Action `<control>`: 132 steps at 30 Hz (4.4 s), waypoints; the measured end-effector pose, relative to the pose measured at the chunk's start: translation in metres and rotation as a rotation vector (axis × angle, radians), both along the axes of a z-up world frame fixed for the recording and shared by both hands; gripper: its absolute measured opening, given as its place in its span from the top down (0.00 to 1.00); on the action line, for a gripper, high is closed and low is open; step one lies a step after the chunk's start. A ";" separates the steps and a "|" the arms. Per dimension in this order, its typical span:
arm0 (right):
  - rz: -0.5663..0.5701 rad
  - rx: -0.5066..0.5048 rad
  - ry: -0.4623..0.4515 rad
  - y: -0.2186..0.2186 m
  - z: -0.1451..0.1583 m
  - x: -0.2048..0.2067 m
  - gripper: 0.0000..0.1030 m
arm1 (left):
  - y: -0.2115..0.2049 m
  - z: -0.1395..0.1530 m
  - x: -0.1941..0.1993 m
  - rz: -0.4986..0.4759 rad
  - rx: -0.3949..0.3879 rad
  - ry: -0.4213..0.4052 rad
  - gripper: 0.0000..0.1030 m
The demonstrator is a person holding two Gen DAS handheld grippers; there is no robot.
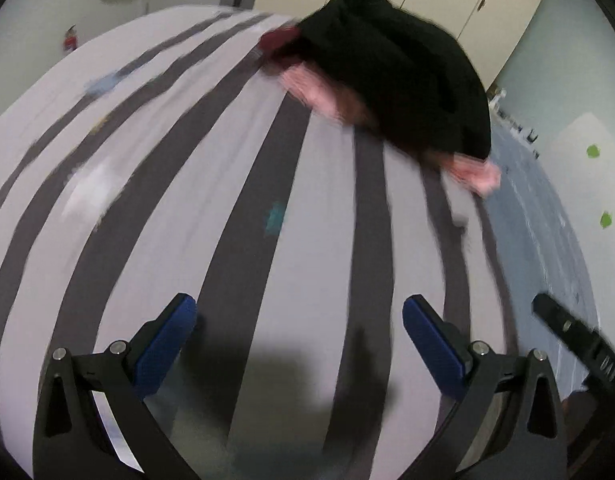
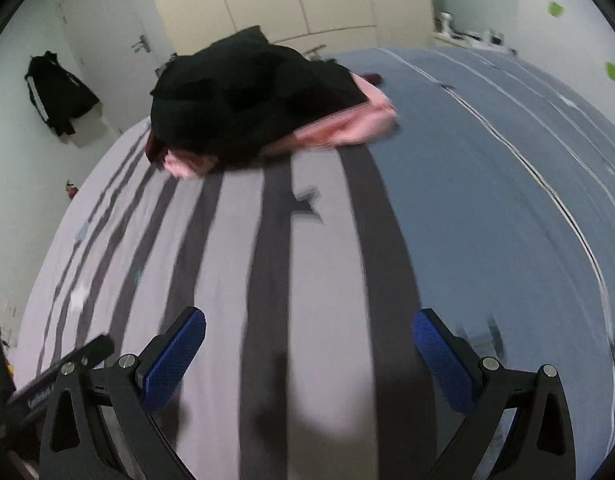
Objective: Fold clothes
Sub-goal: 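Move both open grippers toward the black sweatshirt on the clothes pile, then close the left gripper on the black sweatshirt while the right gripper grasps it too, then pull the black sweatshirt off the pile with both grippers, dragging it across the bed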
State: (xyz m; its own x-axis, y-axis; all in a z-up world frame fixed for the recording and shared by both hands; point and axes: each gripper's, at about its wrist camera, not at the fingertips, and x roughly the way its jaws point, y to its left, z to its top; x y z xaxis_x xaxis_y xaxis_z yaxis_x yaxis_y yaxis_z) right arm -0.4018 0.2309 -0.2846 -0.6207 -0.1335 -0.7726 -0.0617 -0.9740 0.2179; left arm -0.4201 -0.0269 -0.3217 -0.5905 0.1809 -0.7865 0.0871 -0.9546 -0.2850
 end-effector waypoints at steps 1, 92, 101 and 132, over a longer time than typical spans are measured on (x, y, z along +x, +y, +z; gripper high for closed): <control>0.009 -0.004 0.011 -0.001 0.001 -0.022 0.00 | 0.000 0.003 -0.024 -0.004 -0.002 0.026 0.01; -0.013 0.041 -0.238 0.080 -0.013 0.044 0.95 | -0.187 0.067 0.109 0.176 -0.244 -0.122 0.98; 0.020 0.076 -0.295 0.079 -0.005 0.109 0.95 | -0.258 0.040 0.220 0.363 -0.204 -0.272 1.00; 0.082 0.005 -0.322 0.028 -0.053 -0.017 0.97 | -0.256 0.001 0.043 0.252 -0.297 -0.224 0.90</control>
State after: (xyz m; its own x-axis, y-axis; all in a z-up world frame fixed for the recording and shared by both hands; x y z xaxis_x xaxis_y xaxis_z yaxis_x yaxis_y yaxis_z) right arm -0.4191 0.2593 -0.3373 -0.3317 -0.1685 -0.9282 -0.0477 -0.9797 0.1949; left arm -0.3769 -0.2824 -0.3203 -0.3965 -0.1997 -0.8960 0.3561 -0.9331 0.0503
